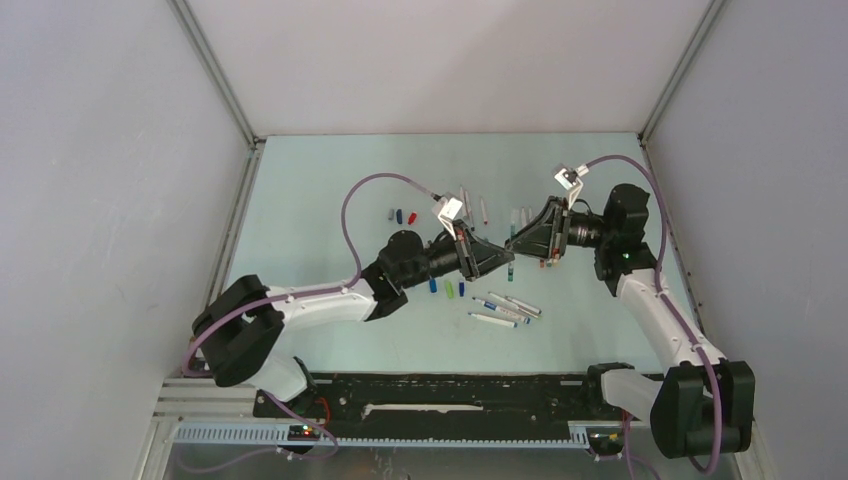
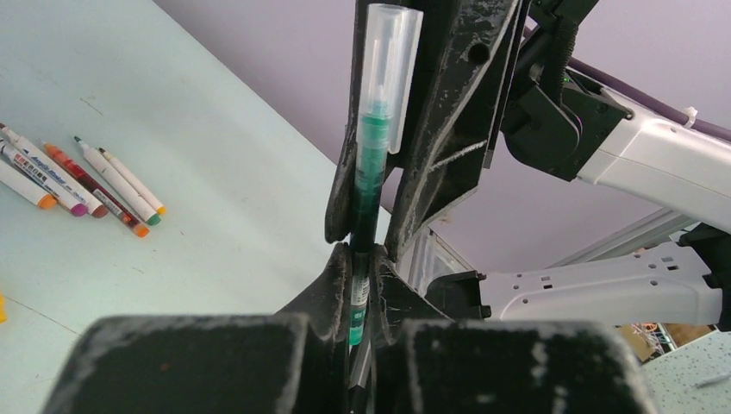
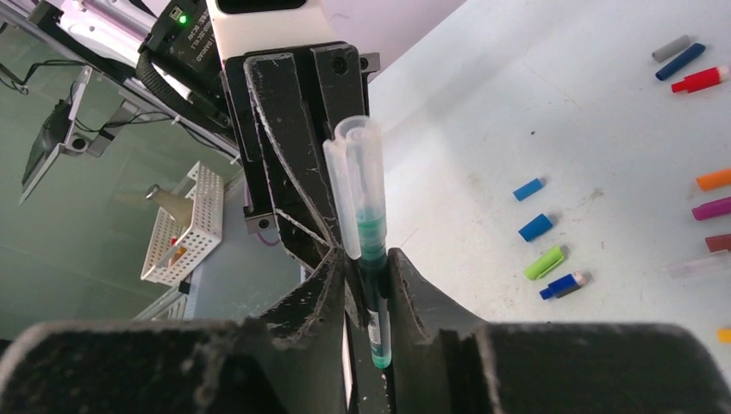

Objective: Open the pen caps
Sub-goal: Pick up the pen from the center of the board.

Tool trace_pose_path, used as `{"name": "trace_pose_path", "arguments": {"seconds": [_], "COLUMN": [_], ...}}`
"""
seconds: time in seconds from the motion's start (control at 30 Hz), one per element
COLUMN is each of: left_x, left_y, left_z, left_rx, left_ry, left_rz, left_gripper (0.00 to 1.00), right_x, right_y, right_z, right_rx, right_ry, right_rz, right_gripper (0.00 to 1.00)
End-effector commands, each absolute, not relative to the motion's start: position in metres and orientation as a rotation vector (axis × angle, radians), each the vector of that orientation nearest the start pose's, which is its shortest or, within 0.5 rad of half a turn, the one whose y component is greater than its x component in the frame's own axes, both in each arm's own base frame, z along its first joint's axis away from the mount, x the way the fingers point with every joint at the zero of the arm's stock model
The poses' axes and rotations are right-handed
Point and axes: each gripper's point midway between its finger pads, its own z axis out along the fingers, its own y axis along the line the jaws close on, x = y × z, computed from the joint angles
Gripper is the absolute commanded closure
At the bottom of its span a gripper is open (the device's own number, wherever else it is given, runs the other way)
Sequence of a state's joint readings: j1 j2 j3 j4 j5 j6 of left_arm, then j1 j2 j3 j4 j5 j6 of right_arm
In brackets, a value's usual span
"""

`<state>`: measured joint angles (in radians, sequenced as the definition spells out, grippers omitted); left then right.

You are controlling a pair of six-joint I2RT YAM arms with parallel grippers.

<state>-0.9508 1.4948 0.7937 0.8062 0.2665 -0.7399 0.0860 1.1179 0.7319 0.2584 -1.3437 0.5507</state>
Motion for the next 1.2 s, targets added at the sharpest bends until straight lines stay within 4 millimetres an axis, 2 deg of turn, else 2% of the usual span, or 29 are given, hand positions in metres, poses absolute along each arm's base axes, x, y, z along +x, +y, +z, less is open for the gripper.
{"name": "trace_pose_path", "arguments": {"seconds": [0.0, 0.1, 0.27, 0.33, 0.4, 0.53, 0.63, 0.7, 0.77, 0.83, 0.93, 1.17], "left_x": [0.212, 0.209, 0.203, 0.202, 0.202, 0.205, 0.21, 0.211, 0.208, 0.204, 0.2, 0.203], "left_y": [-0.426, -0.427, -0.425, -0.421, -0.414, -0.384, -0.36, -0.348, -0.346, -0.353, -0.37, -0.392], "left_z": [0.297, 0.299, 0.305, 0.309, 0.31, 0.323, 0.333, 0.339, 0.347, 0.354, 0.361, 0.358], "left_rx": [0.433, 0.444, 0.464, 0.47, 0.471, 0.453, 0.384, 0.336, 0.339, 0.376, 0.436, 0.454], "left_ry": [1.497, 1.49, 1.467, 1.455, 1.454, 1.407, 1.368, 1.344, 1.323, 1.32, 1.33, 1.356], "left_rz": [-1.542, -1.552, -1.563, -1.552, -1.516, -1.368, -1.288, -1.274, -1.292, -1.326, -1.378, -1.427], "left_gripper": [1.0, 0.99, 0.89, 0.81, 0.62, 0.36, 0.02, 0.0, 0.0, 0.0, 0.07, 0.19], "right_x": [0.226, 0.226, 0.223, 0.222, 0.219, 0.207, 0.196, 0.192, 0.188, 0.186, 0.185, 0.189], "right_y": [0.197, 0.197, 0.196, 0.196, 0.195, 0.195, 0.196, 0.198, 0.201, 0.201, 0.203, 0.204], "right_z": [0.273, 0.274, 0.275, 0.276, 0.276, 0.274, 0.273, 0.271, 0.27, 0.269, 0.267, 0.263], "right_rx": [-0.703, -0.71, -0.745, -0.762, -0.785, -0.908, -0.998, -1.031, -1.053, -1.063, -1.064, -1.048], "right_ry": [1.703, 1.695, 1.671, 1.661, 1.648, 1.58, 1.528, 1.51, 1.502, 1.5, 1.506, 1.522], "right_rz": [1.55, 1.543, 1.534, 1.531, 1.528, 1.532, 1.55, 1.563, 1.582, 1.595, 1.609, 1.611], "right_gripper": [0.83, 0.99, 1.0, 1.0, 1.0, 1.0, 1.0, 1.0, 1.0, 1.0, 1.0, 1.0]}}
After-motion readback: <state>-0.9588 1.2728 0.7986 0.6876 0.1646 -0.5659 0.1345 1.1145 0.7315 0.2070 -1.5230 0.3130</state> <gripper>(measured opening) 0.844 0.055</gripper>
